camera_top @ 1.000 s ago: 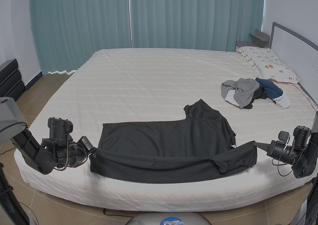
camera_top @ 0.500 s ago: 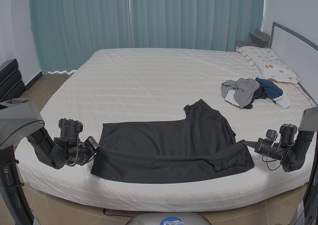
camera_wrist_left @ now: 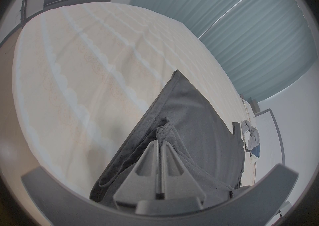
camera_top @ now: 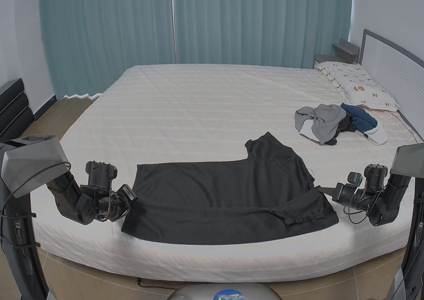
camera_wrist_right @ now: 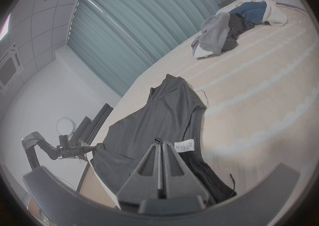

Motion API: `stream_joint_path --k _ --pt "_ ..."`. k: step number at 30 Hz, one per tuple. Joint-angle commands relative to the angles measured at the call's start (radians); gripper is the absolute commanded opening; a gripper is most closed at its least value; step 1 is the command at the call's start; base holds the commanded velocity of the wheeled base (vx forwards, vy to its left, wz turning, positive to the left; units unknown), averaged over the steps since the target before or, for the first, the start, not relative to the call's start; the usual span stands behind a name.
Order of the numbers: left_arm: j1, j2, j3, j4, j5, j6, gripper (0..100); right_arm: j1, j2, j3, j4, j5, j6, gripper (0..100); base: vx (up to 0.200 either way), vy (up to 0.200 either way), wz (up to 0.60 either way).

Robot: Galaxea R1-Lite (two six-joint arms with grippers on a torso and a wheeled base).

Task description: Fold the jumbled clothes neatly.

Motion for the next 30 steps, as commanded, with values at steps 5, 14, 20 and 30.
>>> stream_joint_path --k 5,14,20,30 --pt "0.001 0.028 -0.021 0.002 0.001 -0.031 100 0.003 0.041 0.001 -0.009 0.001 0.0 100 0.0 0.0 0.0" --pt "0.022 -0.012 -0.004 -0.006 0.001 -0.08 100 -0.024 -0.041 0.035 -0.02 0.004 0.129 100 0.0 0.0 0.0" --pt "0.042 -0.046 -0.013 -0.007 -0.007 -0.189 100 -0.019 -0.015 0.068 -0.161 0.008 0.282 100 0.033 0.0 0.0" --pt "0.031 -0.047 -0.002 -0.007 -0.013 -0.194 100 0.007 0.011 0.102 -0.238 0.004 0.299 100 0.16 0.0 0.0"
